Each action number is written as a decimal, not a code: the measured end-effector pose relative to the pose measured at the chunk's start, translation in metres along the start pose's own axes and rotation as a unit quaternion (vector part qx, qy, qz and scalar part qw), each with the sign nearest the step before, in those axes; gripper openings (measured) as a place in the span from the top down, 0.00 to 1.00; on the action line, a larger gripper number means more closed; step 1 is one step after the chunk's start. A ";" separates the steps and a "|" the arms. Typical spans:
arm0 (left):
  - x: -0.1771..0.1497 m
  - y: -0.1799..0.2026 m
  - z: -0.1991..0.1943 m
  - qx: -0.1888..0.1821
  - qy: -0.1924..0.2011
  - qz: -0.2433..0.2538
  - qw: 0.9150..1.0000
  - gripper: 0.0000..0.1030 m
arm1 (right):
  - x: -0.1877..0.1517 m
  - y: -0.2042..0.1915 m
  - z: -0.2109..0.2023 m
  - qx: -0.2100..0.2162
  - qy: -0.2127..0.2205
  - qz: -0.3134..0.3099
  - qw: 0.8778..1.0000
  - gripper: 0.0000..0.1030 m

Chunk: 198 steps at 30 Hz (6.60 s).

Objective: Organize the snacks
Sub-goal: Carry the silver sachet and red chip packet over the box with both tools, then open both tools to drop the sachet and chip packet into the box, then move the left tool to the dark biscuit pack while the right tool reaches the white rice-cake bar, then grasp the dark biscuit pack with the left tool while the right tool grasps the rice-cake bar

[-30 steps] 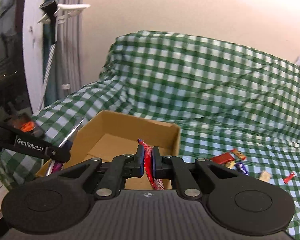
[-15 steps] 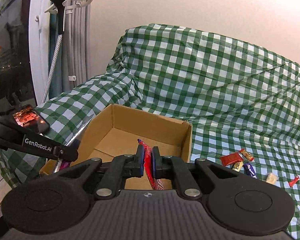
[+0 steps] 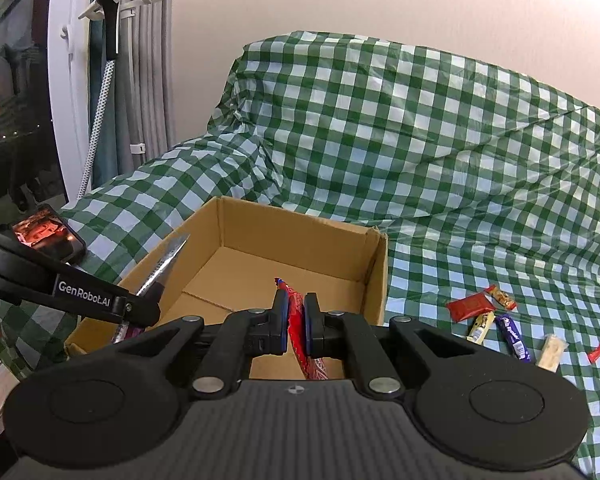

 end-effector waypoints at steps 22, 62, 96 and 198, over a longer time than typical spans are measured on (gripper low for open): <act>0.004 0.005 0.052 0.011 -0.041 0.005 0.999 0.79 | -0.012 0.015 0.052 0.004 -0.033 0.022 0.999 0.93; -0.050 0.002 0.078 0.078 -0.085 0.054 0.992 0.02 | -0.065 0.020 0.063 0.020 -0.109 0.054 0.992 0.20; -0.059 0.002 -0.036 0.077 -0.002 0.015 0.997 0.00 | -0.046 0.016 -0.073 -0.003 -0.003 0.067 0.998 0.01; 0.022 0.300 0.114 -0.066 -0.096 0.048 0.992 0.61 | -0.143 0.357 -0.007 -0.195 -0.012 0.234 0.952 0.63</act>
Point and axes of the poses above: each gripper's, at about its wrist camera, not at the fingertips, and z roughly the way its jaws point, y to its right, x to its top, the point moved 5 cm from there along z, roughly the way its jaws point, and after that the axes turned 7 degrees about x, right-handed, at the moved point
